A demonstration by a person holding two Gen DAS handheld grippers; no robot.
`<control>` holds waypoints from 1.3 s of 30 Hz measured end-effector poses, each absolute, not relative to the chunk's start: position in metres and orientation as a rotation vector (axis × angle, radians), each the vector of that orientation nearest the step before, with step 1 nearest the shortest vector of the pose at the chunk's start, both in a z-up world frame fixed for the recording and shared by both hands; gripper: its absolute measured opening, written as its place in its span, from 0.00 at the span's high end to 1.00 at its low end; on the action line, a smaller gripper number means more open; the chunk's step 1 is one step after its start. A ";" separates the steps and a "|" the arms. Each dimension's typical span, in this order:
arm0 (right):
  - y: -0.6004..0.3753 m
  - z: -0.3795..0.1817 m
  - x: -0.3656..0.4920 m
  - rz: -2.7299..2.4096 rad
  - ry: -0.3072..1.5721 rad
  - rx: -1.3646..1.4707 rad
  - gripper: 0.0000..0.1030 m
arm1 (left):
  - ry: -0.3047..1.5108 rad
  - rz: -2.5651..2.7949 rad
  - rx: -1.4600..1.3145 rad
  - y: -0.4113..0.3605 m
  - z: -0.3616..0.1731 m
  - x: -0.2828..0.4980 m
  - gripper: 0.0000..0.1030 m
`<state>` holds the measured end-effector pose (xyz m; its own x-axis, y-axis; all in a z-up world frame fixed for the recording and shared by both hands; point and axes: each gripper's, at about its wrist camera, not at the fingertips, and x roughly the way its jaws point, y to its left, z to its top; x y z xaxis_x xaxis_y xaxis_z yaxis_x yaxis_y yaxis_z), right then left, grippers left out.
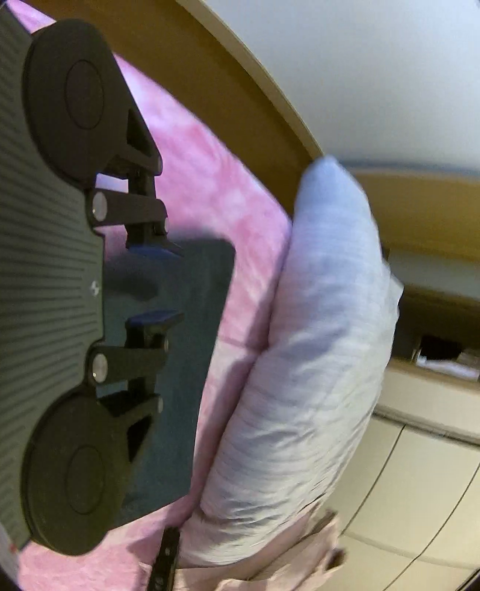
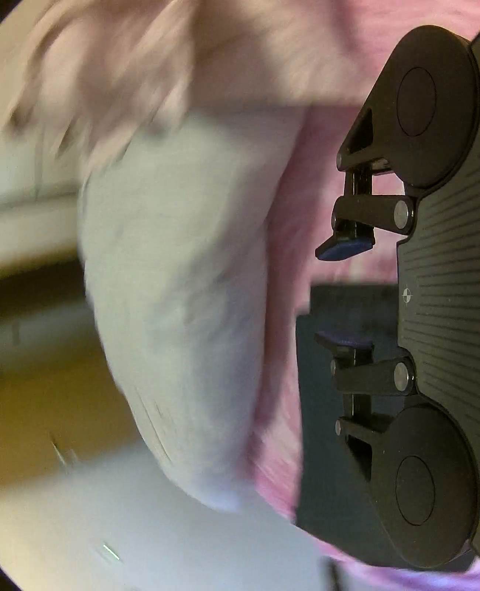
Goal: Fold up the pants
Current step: 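Carry the folded jeans toward the pillows and lower them onto the bed, then open both grippers and release the folded jeans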
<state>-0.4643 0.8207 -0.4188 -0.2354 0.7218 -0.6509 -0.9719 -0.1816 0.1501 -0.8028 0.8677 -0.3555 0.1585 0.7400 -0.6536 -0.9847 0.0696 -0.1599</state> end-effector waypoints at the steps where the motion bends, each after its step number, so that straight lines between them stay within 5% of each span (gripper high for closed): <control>1: 0.823 -0.422 -0.479 1.752 0.602 -0.567 0.67 | 0.489 1.351 -0.621 0.874 -0.360 -0.792 0.77; 7: 0.859 -0.475 -0.511 1.730 0.492 -0.780 0.68 | 0.685 1.350 -0.517 0.907 -0.402 -0.771 0.80; 9: 0.865 -0.480 -0.499 1.660 0.538 -0.776 0.44 | 0.683 1.342 -0.509 0.905 -0.402 -0.774 0.80; 17: 0.774 -0.436 -0.465 1.687 0.646 -0.615 0.54 | 0.501 1.439 -0.717 0.812 -0.355 -0.791 0.80; 22: 0.719 -0.439 -0.507 1.795 0.575 -0.695 0.54 | 0.589 1.384 -0.733 0.742 -0.362 -0.756 0.78; 30: 0.724 -0.470 -0.525 1.769 0.611 -0.836 0.53 | 0.715 1.369 -0.726 0.737 -0.389 -0.743 0.77; 39: 0.681 -0.382 -0.508 1.715 0.796 -0.711 0.53 | 0.671 1.404 -0.834 0.692 -0.297 -0.736 0.66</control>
<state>-0.5081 0.6813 -0.3823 -0.2567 0.5659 -0.7835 -0.9636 -0.2121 0.1626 -0.7360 0.6918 -0.2967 0.0727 0.5658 -0.8214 -0.9945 -0.0211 -0.1026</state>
